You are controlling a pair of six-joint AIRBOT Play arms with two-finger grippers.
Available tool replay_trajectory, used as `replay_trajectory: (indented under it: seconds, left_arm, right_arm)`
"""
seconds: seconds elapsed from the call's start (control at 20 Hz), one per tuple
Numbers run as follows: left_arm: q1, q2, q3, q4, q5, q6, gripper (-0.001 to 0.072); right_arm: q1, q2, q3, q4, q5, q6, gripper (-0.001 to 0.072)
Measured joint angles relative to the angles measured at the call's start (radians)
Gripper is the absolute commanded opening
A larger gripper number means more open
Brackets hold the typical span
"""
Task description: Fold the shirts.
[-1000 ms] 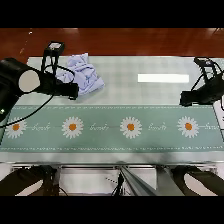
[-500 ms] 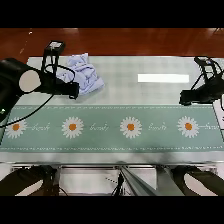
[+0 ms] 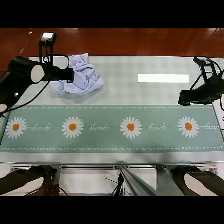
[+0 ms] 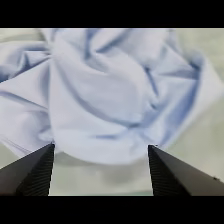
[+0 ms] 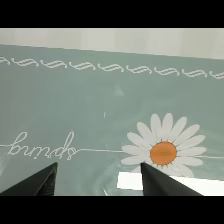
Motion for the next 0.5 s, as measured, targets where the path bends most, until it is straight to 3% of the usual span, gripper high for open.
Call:
replay_trajectory:
  seconds: [0.5]
  left_arm:
    - [0.117,-0.319,0.013,-0.145,0.203,-0.014,0.0720]
  right_arm:
    - [0.000,0.000,0.000,0.008,-0.014,0.000,0.0589]
